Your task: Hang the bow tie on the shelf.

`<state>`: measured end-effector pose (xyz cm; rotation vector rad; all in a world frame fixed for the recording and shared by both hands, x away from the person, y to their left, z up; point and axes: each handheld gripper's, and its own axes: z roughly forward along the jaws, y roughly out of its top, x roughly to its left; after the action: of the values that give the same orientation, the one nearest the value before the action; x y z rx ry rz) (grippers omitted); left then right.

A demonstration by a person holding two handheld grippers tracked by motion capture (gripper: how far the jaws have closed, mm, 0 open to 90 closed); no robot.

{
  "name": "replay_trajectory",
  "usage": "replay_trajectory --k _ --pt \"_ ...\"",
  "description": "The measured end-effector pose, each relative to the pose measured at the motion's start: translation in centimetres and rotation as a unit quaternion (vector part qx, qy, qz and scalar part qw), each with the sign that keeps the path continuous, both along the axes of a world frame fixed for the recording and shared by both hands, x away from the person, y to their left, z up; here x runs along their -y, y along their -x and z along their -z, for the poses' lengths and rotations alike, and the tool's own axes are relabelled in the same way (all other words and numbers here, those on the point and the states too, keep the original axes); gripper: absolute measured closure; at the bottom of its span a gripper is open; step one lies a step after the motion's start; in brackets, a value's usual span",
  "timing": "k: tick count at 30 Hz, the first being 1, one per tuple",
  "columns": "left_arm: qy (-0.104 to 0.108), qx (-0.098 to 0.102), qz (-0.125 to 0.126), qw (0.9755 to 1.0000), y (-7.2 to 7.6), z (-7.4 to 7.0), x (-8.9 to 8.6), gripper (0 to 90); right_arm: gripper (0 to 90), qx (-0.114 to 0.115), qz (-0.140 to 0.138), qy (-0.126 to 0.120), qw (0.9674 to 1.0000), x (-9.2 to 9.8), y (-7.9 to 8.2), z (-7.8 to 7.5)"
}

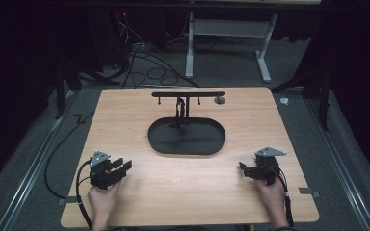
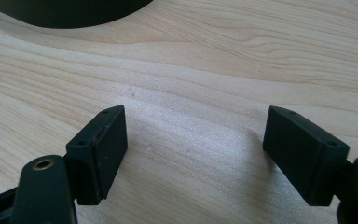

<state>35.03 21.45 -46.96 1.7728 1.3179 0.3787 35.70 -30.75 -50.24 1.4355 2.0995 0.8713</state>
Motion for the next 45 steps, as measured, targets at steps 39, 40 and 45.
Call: replay_trajectory --k 39,40,45 --pt "-0.076 -0.004 -0.024 0.9968 -1.0 3.2 1.7 50.4 22.9 0.0 0.001 0.0 1.0 0.0 0.0 0.0" --pt "-0.079 -0.005 -0.024 0.9965 -1.0 3.4 1.7 49.9 22.9 0.0 0.001 0.0 1.0 0.0 0.0 0.0" --pt "-0.098 0.001 -0.023 0.9949 -0.8 3.7 2.0 46.5 22.9 0.0 0.001 0.0 1.0 0.0 0.0 0.0"
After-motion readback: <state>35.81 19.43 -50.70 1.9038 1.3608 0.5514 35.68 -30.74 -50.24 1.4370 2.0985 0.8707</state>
